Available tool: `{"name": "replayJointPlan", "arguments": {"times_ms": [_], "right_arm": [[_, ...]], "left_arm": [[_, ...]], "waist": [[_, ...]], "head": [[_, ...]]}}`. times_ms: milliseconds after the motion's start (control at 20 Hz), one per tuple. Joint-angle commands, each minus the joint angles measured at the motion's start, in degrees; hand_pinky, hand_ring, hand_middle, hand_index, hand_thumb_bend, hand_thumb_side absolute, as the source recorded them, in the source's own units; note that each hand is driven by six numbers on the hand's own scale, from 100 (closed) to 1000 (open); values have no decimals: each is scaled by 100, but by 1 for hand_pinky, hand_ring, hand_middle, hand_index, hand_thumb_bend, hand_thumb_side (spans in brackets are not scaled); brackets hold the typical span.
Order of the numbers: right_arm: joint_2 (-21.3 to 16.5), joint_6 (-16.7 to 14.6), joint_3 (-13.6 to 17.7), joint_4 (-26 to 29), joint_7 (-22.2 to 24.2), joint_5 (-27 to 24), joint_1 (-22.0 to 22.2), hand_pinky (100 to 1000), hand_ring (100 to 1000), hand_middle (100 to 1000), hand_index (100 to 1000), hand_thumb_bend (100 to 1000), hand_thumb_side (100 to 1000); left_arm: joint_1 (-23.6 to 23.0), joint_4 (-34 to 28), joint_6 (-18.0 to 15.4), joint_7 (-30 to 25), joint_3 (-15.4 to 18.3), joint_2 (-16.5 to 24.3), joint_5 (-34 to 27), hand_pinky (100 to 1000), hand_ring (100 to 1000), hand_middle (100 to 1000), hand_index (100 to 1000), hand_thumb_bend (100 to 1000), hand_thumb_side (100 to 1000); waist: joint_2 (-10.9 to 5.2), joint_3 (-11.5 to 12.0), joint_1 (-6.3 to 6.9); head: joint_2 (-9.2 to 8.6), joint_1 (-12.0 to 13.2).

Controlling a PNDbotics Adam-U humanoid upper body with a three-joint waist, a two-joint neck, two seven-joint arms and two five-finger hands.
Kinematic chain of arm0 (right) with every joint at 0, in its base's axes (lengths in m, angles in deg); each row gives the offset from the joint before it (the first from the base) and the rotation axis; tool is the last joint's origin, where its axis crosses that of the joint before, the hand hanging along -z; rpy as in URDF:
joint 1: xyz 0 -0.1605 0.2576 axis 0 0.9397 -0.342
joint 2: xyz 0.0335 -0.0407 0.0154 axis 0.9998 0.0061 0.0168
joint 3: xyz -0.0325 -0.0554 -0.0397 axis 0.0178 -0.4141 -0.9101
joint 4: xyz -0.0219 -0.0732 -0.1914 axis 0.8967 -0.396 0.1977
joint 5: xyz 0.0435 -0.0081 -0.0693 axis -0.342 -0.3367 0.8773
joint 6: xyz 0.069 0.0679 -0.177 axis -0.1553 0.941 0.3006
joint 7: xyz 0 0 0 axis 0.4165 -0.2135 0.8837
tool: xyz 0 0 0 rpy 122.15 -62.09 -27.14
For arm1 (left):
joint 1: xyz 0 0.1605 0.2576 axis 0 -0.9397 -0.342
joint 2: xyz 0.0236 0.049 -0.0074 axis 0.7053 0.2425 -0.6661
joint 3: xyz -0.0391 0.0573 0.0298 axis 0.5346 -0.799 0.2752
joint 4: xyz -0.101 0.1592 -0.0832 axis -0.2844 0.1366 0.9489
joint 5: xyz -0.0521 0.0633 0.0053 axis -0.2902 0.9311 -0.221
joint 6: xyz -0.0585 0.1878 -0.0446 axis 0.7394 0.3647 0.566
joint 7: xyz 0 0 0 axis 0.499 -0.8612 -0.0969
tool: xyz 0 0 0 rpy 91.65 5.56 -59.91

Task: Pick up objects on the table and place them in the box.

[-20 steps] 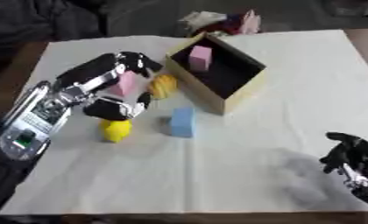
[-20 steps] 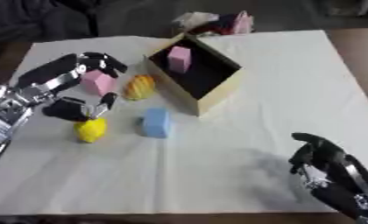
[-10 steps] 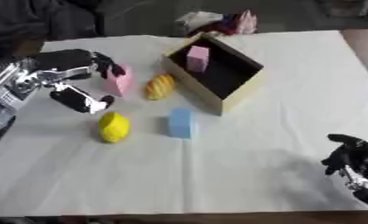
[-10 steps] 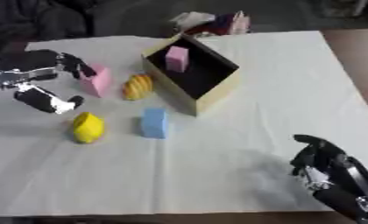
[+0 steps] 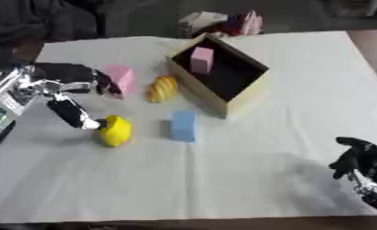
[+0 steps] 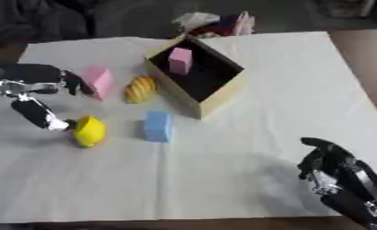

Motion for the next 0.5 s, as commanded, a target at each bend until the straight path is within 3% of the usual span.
{"name": "replayJointPlan", "arguments": {"times_ms": [50, 300, 500], "right_arm": [[-17, -5, 17, 95, 7, -8, -53, 682, 469, 490, 839, 100, 370], [-12, -7, 25, 99, 2, -8, -59, 682, 469, 490, 839, 100, 368], [-11, -6, 28, 97, -2, -5, -60, 682, 469, 490, 839, 100, 368]], "left_arm": [[67, 75, -49, -52, -10, 65, 165, 820, 774, 820, 934, 396, 539], [1, 214, -120, -101, -91, -67, 331, 818, 776, 822, 933, 397, 589], [-73, 308, -190, -262, -157, -131, 401, 766, 721, 769, 894, 429, 460]], "waist": [[-63, -2, -16], [-61, -6, -20], [-59, -4, -23]], "head": [[-40, -3], [-59, -10], [-59, -8]]}}
